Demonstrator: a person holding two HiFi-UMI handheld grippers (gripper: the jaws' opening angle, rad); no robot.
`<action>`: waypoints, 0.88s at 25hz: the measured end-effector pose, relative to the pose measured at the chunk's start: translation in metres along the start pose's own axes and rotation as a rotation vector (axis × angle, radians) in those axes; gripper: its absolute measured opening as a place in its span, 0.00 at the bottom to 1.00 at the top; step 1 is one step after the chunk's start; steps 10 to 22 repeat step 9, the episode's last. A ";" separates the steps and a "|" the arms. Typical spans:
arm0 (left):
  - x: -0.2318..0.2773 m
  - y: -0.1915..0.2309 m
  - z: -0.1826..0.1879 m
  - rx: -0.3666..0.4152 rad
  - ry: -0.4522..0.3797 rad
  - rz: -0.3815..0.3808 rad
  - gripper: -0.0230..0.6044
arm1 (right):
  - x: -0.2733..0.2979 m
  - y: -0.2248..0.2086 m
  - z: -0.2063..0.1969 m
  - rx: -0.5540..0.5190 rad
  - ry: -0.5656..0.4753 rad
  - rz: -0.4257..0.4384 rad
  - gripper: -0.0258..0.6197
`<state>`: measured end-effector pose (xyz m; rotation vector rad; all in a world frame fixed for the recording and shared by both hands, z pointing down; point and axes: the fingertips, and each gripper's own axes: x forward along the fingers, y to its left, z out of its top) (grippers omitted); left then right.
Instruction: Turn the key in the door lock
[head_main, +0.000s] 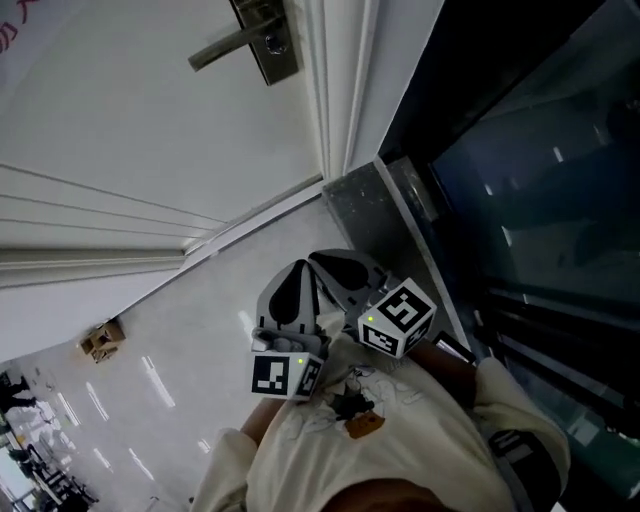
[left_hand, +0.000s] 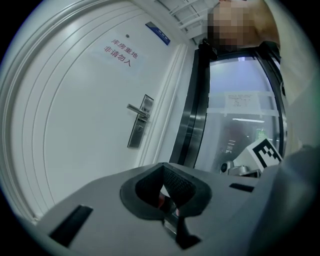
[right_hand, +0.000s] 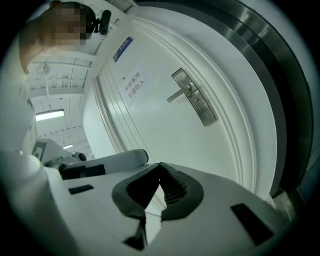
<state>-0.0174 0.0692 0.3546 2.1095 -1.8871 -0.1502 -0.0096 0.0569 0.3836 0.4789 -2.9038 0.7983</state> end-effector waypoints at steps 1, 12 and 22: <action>0.003 0.002 0.002 0.002 -0.001 0.004 0.04 | 0.002 -0.001 0.000 -0.013 0.000 -0.009 0.05; 0.011 0.020 0.011 0.001 -0.007 0.033 0.04 | 0.017 -0.015 0.014 -0.023 -0.022 -0.047 0.05; 0.011 0.020 0.011 0.001 -0.007 0.033 0.04 | 0.017 -0.015 0.014 -0.023 -0.022 -0.047 0.05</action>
